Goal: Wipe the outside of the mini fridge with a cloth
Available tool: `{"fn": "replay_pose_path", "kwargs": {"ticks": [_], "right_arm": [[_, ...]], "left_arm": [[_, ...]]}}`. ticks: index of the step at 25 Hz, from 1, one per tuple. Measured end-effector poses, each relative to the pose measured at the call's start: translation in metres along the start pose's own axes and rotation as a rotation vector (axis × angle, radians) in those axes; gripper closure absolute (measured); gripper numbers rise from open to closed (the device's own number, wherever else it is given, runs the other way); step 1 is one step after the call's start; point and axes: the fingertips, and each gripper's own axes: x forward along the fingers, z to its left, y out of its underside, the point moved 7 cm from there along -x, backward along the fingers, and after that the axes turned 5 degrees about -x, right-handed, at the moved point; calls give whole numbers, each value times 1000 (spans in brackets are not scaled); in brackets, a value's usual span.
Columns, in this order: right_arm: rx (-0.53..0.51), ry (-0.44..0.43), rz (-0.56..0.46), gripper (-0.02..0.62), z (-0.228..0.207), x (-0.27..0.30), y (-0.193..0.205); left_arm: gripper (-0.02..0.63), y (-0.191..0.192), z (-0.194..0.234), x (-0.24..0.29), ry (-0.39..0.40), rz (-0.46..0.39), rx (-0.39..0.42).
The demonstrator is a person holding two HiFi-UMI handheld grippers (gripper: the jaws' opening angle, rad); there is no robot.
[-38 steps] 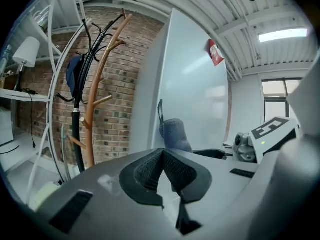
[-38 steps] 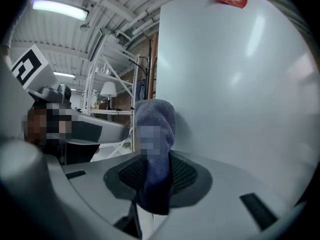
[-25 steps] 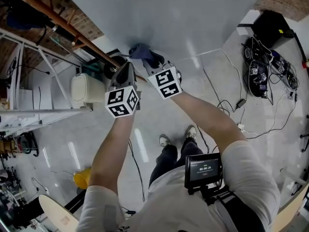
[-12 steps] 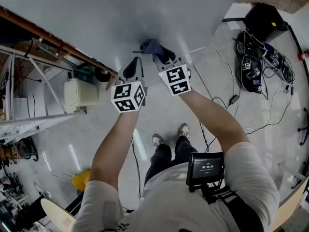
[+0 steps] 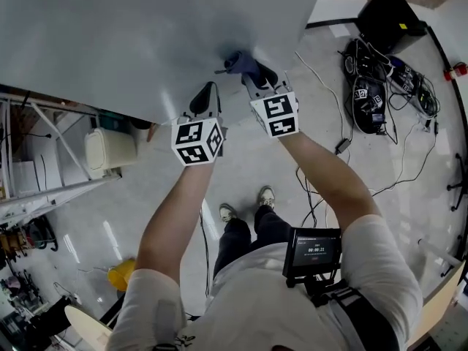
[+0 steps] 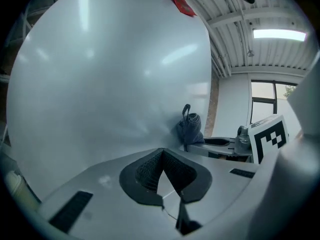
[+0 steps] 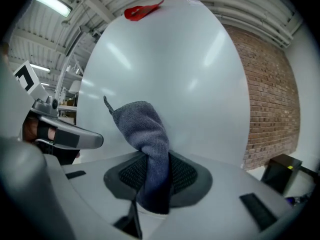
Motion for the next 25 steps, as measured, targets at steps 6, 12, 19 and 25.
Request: {"fn": "replay_pose_path", "kwargs": {"ticks": [6, 12, 19, 25], "right_arm": [[25, 72, 8, 485, -62, -11, 14], [51, 106, 24, 485, -97, -15, 24], [69, 56, -2, 485, -57, -19, 34], [41, -80, -21, 485, 33, -11, 65]], "left_arm": [[603, 8, -27, 28, 4, 12, -12], [603, 12, -42, 39, -4, 6, -17], [603, 25, -22, 12, -45, -34, 1], [603, 70, 21, -26, -110, -51, -11]]}}
